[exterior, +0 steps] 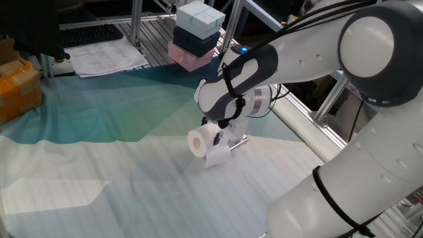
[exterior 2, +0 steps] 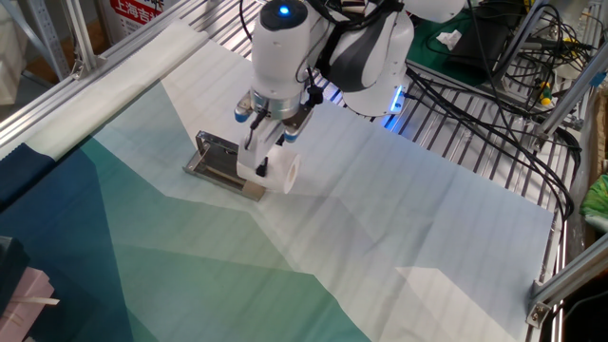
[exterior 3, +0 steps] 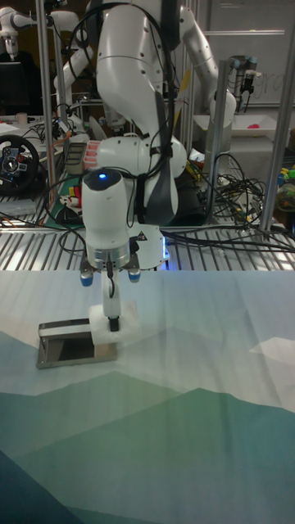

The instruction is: Put the toilet paper on its holder

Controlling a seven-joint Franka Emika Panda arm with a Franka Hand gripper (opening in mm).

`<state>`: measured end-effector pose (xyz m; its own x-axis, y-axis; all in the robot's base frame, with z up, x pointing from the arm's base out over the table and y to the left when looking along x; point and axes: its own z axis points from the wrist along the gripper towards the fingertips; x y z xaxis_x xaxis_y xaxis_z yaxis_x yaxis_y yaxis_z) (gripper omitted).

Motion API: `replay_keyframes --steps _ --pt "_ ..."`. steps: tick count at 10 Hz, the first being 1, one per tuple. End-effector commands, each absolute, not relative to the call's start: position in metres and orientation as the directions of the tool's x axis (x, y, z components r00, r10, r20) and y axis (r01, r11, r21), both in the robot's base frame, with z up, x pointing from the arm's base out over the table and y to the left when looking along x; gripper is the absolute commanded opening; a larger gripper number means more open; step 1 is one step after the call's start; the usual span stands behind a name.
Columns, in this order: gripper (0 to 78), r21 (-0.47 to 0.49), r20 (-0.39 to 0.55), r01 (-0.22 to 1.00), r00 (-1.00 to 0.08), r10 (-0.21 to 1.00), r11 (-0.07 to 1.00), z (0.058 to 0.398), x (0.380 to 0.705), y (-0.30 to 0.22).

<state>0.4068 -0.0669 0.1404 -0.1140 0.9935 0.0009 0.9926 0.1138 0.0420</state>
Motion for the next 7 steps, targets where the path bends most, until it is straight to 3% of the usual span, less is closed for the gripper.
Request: replay_keyframes --steps 1,7 --pt "1.3 0.049 0.001 0.992 -0.115 0.993 0.115 0.143 0.409 -0.072" --pt "1.3 0.057 -0.003 0.989 -0.137 0.991 0.137 0.136 0.412 -0.086"
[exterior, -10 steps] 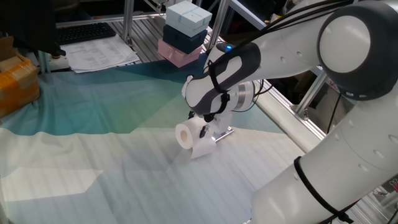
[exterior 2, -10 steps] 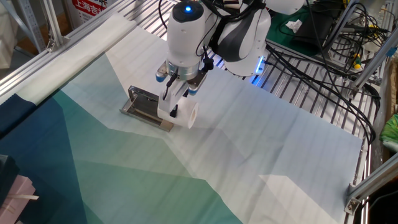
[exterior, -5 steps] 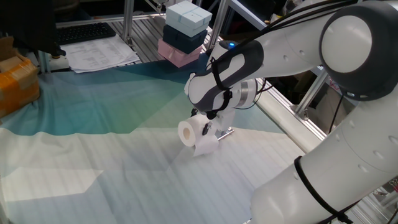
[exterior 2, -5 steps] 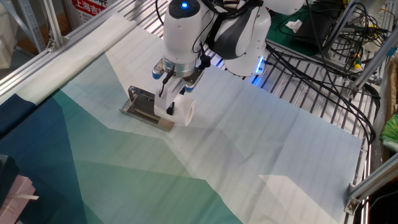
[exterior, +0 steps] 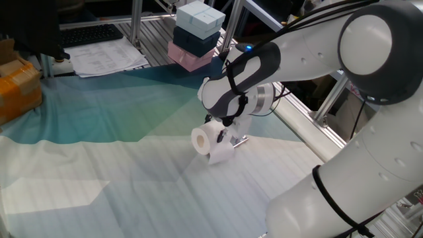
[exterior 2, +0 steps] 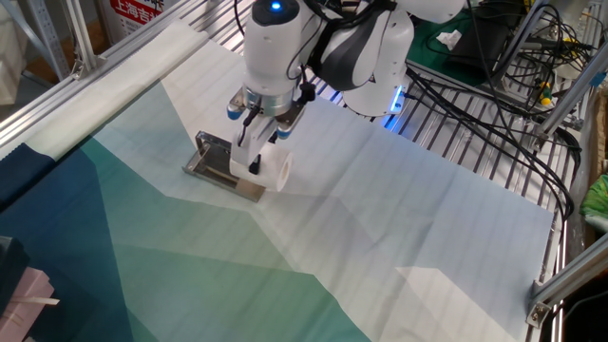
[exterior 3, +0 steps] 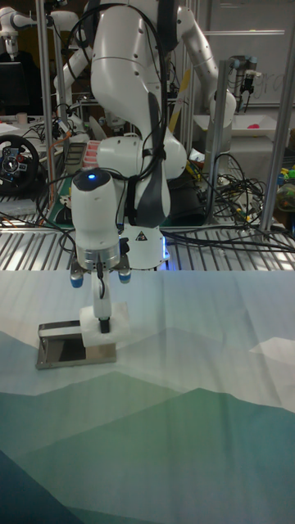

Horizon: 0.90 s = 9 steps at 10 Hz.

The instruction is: Put the toilet paper on its holder

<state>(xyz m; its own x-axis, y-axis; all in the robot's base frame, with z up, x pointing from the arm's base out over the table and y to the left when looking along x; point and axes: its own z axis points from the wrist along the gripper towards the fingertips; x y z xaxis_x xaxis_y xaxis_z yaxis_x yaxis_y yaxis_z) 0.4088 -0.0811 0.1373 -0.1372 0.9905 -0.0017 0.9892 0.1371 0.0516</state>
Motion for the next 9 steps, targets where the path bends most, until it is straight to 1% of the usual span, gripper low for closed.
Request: replay_keyframes --steps 1,9 --pt "1.3 0.055 -0.007 0.990 -0.133 0.991 0.134 0.1356 0.4123 -0.0870" --pt "1.3 0.042 -0.013 0.988 -0.151 0.988 0.152 0.1370 0.4156 -0.0911"
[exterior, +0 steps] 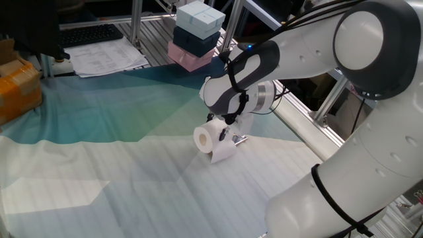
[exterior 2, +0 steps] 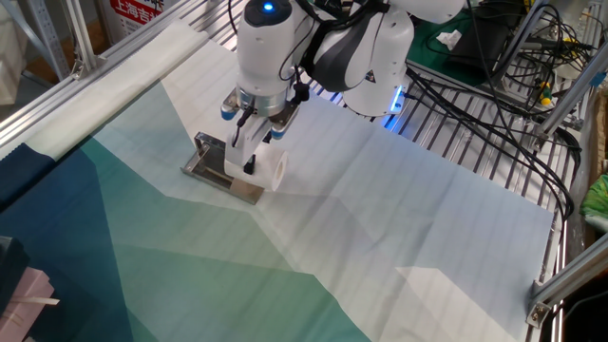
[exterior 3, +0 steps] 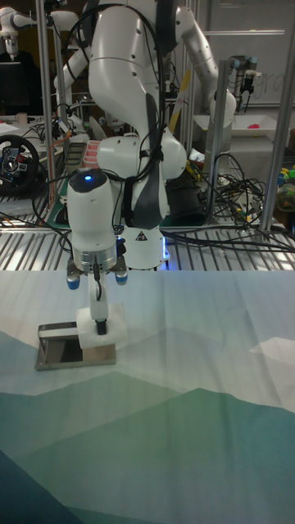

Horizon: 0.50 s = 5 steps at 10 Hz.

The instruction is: Put the toilet paper on its holder

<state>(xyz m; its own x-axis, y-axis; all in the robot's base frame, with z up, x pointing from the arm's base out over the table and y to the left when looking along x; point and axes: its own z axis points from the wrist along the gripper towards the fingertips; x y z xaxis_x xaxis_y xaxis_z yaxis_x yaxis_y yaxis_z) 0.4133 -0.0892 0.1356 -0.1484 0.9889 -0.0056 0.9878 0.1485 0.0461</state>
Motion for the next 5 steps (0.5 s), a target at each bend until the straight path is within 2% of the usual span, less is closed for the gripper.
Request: replay_keyframes --steps 1,5 --pt "1.3 0.042 -0.010 0.988 -0.147 0.989 0.147 0.1366 0.4166 -0.0923" --pt "1.3 0.045 -0.017 0.988 -0.150 0.989 0.151 0.1366 0.4170 -0.0924"
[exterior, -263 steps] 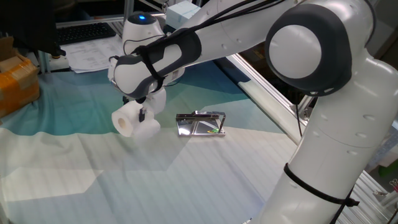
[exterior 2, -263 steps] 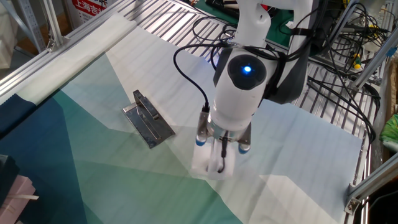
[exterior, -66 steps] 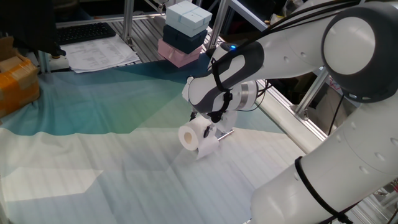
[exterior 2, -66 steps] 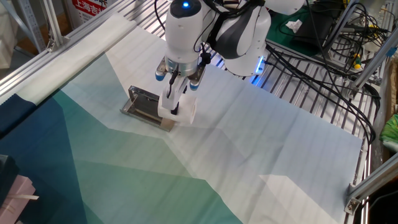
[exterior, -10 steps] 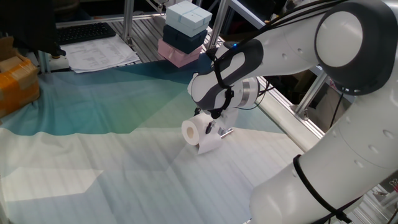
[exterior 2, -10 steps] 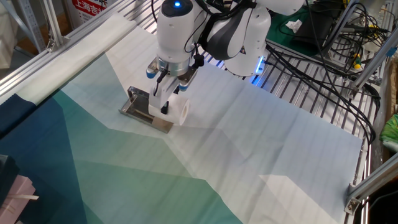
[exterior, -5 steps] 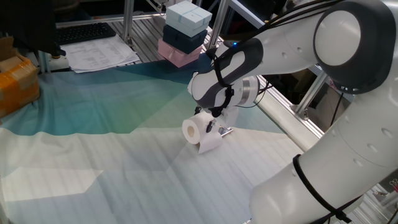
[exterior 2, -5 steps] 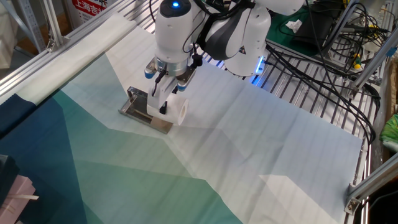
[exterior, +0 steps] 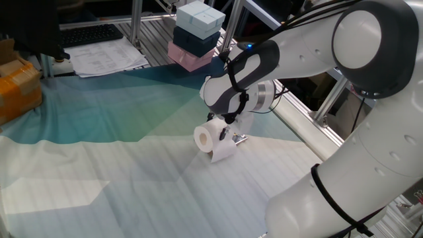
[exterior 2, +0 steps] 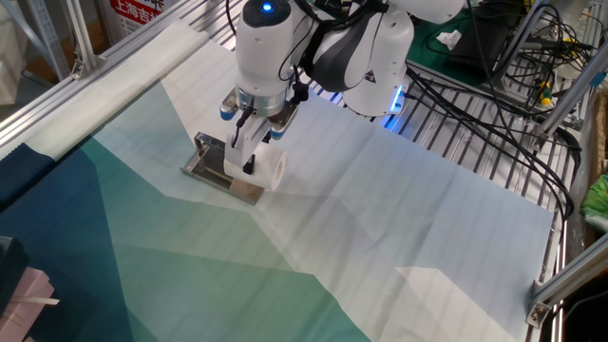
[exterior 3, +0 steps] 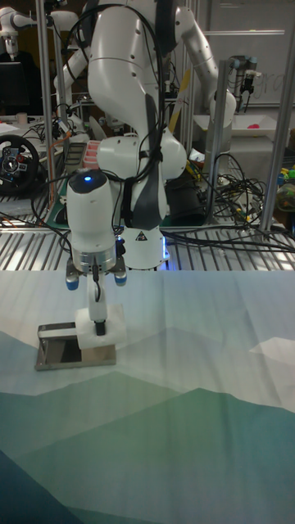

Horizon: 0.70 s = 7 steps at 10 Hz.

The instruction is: Put the toilet paper on its holder

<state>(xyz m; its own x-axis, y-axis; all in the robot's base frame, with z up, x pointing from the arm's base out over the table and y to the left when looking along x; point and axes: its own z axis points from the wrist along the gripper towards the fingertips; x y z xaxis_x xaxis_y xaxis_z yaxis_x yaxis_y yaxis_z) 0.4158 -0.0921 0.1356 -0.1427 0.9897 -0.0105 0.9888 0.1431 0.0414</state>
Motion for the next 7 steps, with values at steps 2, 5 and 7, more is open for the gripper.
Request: replay_keyframes --steps 2,5,7 --pt "1.3 0.050 -0.005 0.989 -0.142 0.990 0.142 0.1367 0.4169 -0.0922" --pt "1.3 0.054 0.001 0.990 -0.134 0.991 0.133 0.1367 0.4169 -0.0922" --pt "1.3 0.053 0.013 0.994 -0.101 0.995 0.100 0.1367 0.4169 -0.0922"
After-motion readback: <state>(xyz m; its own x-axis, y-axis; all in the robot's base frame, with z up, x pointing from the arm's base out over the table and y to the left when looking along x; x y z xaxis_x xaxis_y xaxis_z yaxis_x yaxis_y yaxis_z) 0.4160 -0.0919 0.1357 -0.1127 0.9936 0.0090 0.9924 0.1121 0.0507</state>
